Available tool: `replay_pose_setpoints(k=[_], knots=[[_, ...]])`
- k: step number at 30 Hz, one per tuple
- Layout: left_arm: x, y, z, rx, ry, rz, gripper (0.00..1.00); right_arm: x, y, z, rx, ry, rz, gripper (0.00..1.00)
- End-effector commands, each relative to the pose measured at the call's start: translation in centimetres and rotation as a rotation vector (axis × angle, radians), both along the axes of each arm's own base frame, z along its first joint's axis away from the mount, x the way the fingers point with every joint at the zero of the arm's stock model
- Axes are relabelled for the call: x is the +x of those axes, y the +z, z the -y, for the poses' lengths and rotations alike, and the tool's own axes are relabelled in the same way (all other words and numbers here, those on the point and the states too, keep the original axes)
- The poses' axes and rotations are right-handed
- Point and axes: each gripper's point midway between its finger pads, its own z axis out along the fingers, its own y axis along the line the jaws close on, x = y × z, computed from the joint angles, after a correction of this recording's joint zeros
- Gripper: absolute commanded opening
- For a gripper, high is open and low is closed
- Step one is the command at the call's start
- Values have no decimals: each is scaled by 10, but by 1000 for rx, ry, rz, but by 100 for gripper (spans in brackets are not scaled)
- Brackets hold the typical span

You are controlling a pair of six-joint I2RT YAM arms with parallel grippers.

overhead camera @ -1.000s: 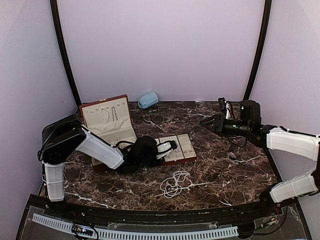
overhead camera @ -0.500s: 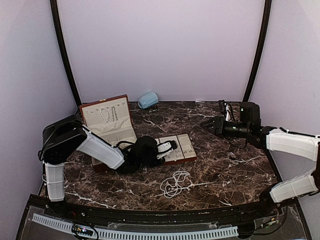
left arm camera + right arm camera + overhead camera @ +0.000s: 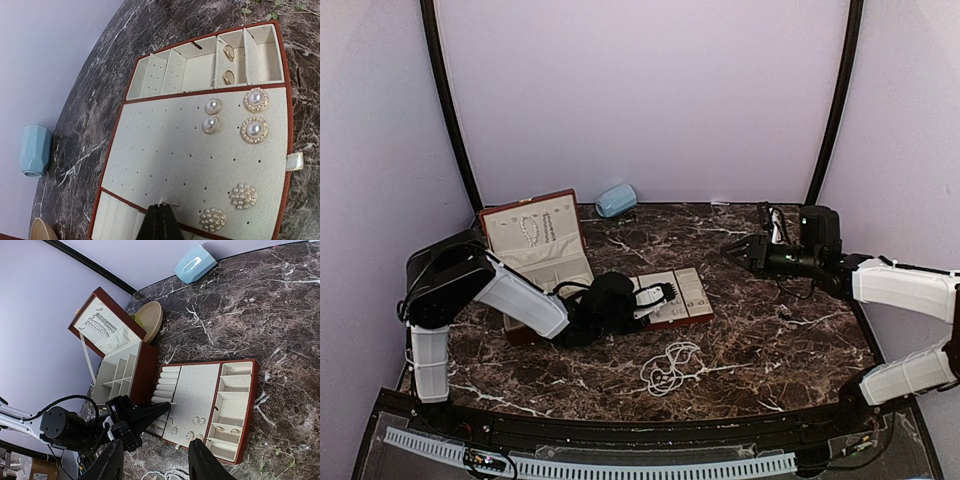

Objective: Organize the mixed jewelry
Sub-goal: Insert the earring into the earring holder.

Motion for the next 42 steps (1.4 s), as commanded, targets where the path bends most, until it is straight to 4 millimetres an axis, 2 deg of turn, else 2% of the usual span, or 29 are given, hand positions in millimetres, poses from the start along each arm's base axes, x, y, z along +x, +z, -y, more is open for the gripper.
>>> replay_pose_setpoints(k=[1,17,28,32,36,40,42], knots=[[-6,3,4,5,-42,-4,0,3,5,3,15,-15,32,45],[-18,2,2,21,-84,-27,0,3,6,4,17,-18,38,46],[-20,10,5,8,-92,-21,0,2,5,5,19,-22,40,46],[-19,22,0,-18,-63,-12,4,1,7,6,19,-27,43,46],[-19,44,-6,-69,-25,-11,11,2,9,7,15,-33,51,46],[-17,75,-11,-131,2,-8,21,2,10,7,10,-34,55,46],[-16,84,-11,-162,10,-41,26,2,11,7,9,-33,56,46]])
